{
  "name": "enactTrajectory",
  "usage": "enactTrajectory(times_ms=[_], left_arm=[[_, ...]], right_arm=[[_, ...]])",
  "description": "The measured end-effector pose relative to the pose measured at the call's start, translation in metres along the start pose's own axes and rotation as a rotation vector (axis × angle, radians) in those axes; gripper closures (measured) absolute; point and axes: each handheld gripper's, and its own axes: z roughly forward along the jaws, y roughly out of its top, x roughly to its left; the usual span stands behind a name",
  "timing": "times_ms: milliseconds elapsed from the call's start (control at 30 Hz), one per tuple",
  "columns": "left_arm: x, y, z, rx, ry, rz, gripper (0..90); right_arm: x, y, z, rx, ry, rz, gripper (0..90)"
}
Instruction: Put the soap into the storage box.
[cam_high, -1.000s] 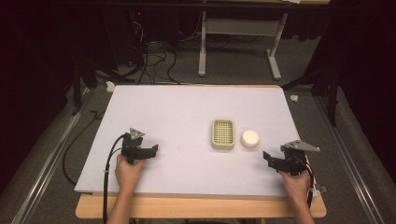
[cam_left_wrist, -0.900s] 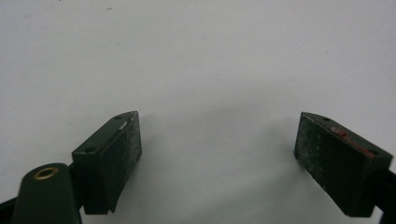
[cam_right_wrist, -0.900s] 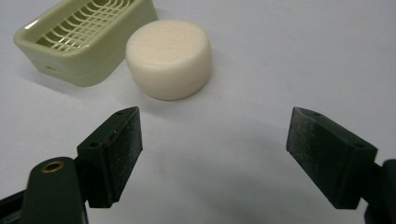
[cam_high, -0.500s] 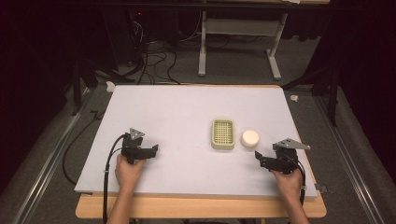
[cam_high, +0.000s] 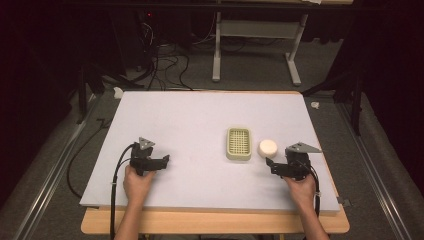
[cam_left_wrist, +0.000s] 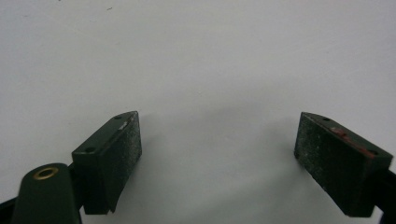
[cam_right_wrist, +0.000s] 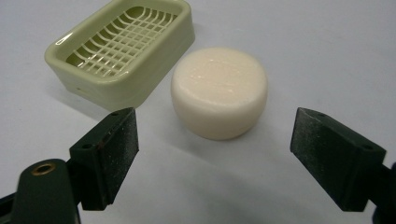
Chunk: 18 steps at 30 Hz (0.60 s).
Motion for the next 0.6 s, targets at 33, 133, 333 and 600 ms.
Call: enactTrajectory(times_ms=[33,133,333,600], left_arm=[[0.000,0.000,0.000,-0.001,0.000,0.000,15.4],[0.000,0.000,0.000,0.000,0.000,0.000,15.4],[0.000,0.000,0.000,-0.002,0.000,0.000,15.4],[0.000,0.000,0.000,0.000,0.000,0.000,15.4]], right_arm=[[0.001,0.001,0.001,0.002,-0.002,0.001,15.6],[0.002,0.006,0.005,0.008,-0.003,-0.009,15.1],[0.003,0.012,0.015,0.026,-0.012,-0.009,14.6],[0.004,0.019,0.026,0.050,-0.018,-0.013,13.5]])
